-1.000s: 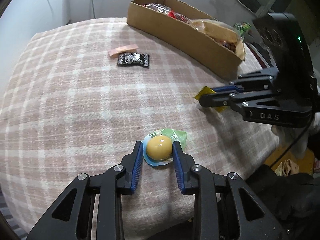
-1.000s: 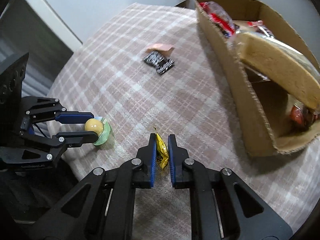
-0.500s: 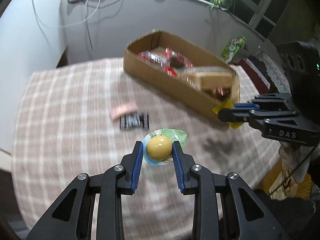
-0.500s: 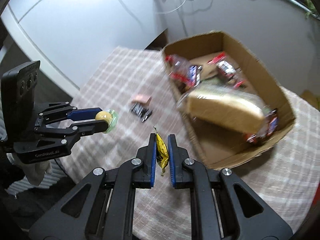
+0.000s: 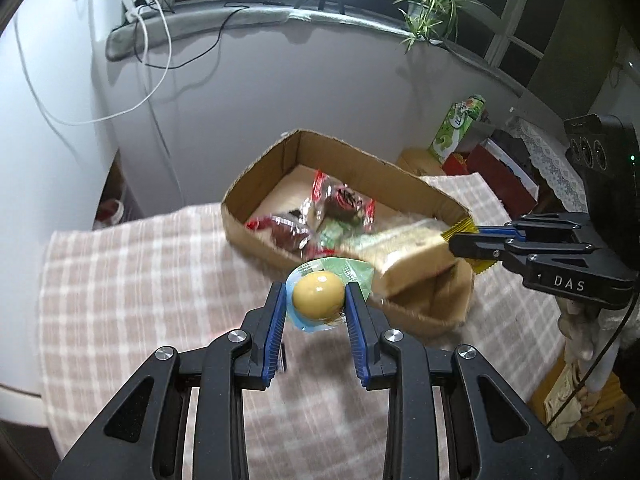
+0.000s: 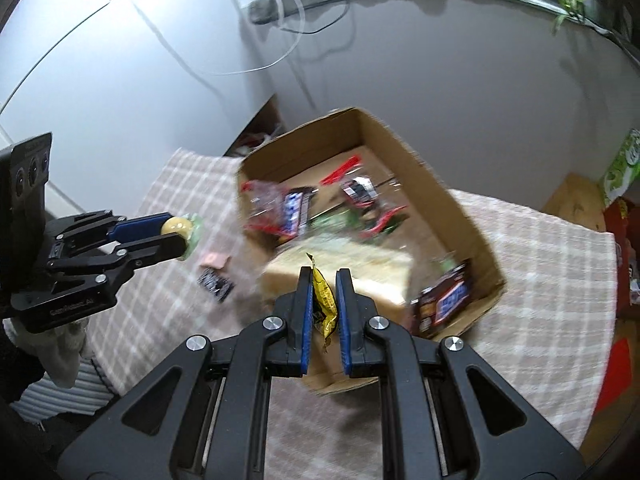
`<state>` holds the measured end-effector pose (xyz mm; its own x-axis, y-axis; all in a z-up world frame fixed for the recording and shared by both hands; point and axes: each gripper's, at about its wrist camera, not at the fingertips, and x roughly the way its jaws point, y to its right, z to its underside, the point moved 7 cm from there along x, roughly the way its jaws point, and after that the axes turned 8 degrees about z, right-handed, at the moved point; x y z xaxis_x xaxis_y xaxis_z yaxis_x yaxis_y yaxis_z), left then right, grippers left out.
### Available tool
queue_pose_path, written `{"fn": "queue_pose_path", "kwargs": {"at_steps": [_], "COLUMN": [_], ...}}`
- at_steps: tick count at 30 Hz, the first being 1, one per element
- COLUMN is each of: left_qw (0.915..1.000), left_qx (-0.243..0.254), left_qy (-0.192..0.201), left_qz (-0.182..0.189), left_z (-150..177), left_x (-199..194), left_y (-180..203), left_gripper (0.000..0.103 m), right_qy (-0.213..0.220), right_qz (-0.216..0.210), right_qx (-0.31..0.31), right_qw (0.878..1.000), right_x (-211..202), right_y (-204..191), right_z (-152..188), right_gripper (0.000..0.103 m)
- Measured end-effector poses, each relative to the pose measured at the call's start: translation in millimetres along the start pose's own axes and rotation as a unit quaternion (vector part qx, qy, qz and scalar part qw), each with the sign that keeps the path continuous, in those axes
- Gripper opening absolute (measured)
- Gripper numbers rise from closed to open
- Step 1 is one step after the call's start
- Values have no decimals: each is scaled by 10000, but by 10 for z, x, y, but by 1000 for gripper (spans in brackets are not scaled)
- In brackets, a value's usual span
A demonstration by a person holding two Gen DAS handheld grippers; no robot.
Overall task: Organize snacks
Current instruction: 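Lift both held snacks and carry them over the box, then open the left gripper to drop the egg candy while the right drops the yellow packet into the box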
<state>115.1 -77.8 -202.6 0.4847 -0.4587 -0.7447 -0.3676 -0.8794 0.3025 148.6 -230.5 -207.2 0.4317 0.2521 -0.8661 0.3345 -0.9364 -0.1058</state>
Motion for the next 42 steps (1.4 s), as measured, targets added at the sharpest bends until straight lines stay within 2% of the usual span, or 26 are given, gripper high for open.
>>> {"fn": "queue_pose_path", "kwargs": {"at_steps": [9, 19, 38, 40, 42], "left_qw": [9993, 9990, 9995, 9995, 9994], "left_qx": [-273, -353, -127, -109, -118], "left_qy": [-144, -225, -280, -297, -322], "left_qz": [223, 125, 97, 73, 54], "left_z": [-289, -512, -544, -540, -537], "left_x": [314, 553, 626, 630, 640], "left_y": [-121, -141, 43, 44, 46], "left_gripper": [28, 28, 31, 31, 36], "right_qy": [-84, -254, -314, -311, -243], "right_qz": [186, 267, 464, 513, 602], "right_qx": [308, 565, 485, 462, 430], "right_qw": [9993, 9977, 9972, 9971, 9970], "right_x": [202, 372, 404, 399, 373], "right_y": [328, 475, 464, 463, 466], "right_z": [-174, -145, -134, -132, -140], "right_gripper": [11, 11, 11, 19, 53]}}
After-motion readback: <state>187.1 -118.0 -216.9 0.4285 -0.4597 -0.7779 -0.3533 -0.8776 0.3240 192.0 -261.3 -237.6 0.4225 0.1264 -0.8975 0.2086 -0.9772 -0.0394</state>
